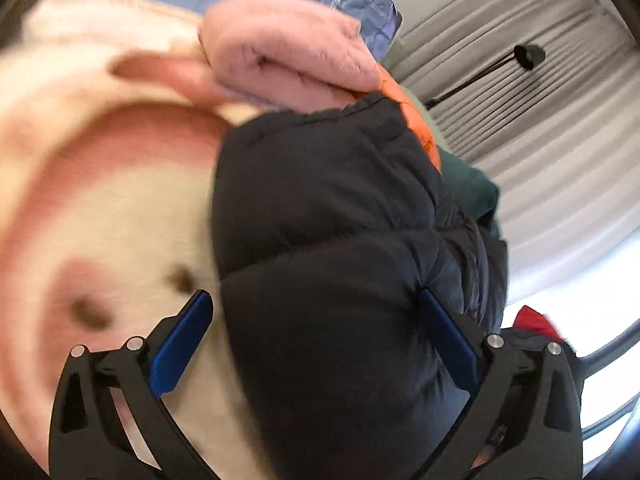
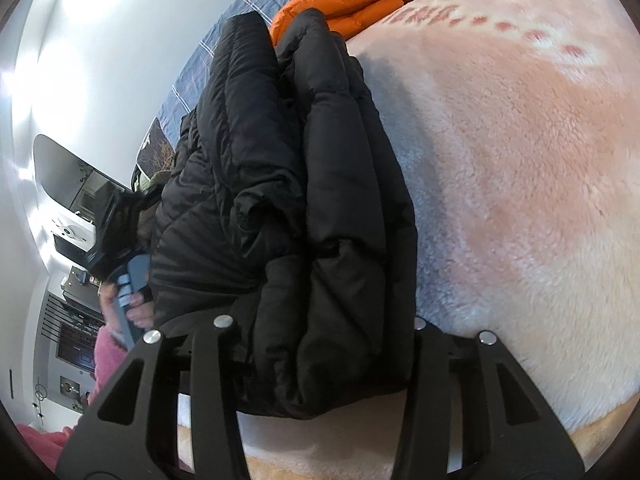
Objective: Fold large clothes
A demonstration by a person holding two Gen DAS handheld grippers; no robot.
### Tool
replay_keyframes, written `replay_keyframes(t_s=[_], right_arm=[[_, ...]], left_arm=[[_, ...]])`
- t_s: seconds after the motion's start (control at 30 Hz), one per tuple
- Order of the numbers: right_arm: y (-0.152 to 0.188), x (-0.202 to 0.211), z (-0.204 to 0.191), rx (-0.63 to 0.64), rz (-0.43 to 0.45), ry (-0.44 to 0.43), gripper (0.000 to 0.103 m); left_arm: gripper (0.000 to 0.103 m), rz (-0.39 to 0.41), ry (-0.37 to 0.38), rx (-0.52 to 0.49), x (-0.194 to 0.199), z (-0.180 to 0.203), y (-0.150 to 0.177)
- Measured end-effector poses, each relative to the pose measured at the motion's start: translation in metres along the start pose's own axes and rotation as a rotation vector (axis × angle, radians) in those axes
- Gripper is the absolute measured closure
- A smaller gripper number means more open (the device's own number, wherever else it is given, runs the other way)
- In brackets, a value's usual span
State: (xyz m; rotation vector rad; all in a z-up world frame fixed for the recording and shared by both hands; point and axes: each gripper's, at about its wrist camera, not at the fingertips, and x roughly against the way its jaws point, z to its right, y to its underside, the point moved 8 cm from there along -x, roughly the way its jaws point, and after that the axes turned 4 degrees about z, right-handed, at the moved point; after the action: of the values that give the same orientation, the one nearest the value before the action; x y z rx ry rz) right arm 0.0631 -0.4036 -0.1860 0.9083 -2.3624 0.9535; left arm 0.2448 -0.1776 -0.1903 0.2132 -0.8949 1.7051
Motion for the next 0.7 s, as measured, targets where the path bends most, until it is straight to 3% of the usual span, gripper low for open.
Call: replay_keyframes(t_s=[0.07, 0.1, 0.13, 0.17, 0.27, 0.37, 0.53, 0.7], right_arm=[[0.000, -0.003, -0.003, 0.004, 0.002, 0.004, 0.060], [0.001, -0.007, -0.005, 0.008, 0.003, 0.007, 0.060], [0.001, -0.008, -0.008, 0.018, 0.006, 0.007, 0.059], [0.001, -0.008, -0.010, 0.035, 0.010, 0.013, 0.062], [0.000, -0.006, -0.026, 0.132, 0.022, 0.034, 0.076], [-0.003, -0.001, -0.060, 0.271, 0.040, 0.039, 0.080], [-0.014, -0.001, -0.155, 0.486, 0.102, -0.058, 0.080], [-0.050, -0.026, -0.242, 0.623, 0.168, -0.119, 0.080]], left_arm=[[0.003, -0.002, 0.021, 0.008, -0.016, -0.004, -0.003], [0.010, 0.002, 0.025, 0.004, -0.018, -0.002, -0.004], [0.031, 0.007, 0.055, -0.019, -0.018, 0.005, -0.005], [0.043, 0.021, 0.047, -0.044, -0.012, 0.009, -0.009], [0.059, 0.060, -0.002, -0.160, 0.004, 0.036, -0.014], [0.062, 0.137, -0.053, -0.279, 0.038, 0.071, -0.025], [0.062, 0.301, -0.124, -0.439, 0.122, 0.122, -0.064], [0.061, 0.447, -0.272, -0.577, 0.199, 0.155, -0.137]])
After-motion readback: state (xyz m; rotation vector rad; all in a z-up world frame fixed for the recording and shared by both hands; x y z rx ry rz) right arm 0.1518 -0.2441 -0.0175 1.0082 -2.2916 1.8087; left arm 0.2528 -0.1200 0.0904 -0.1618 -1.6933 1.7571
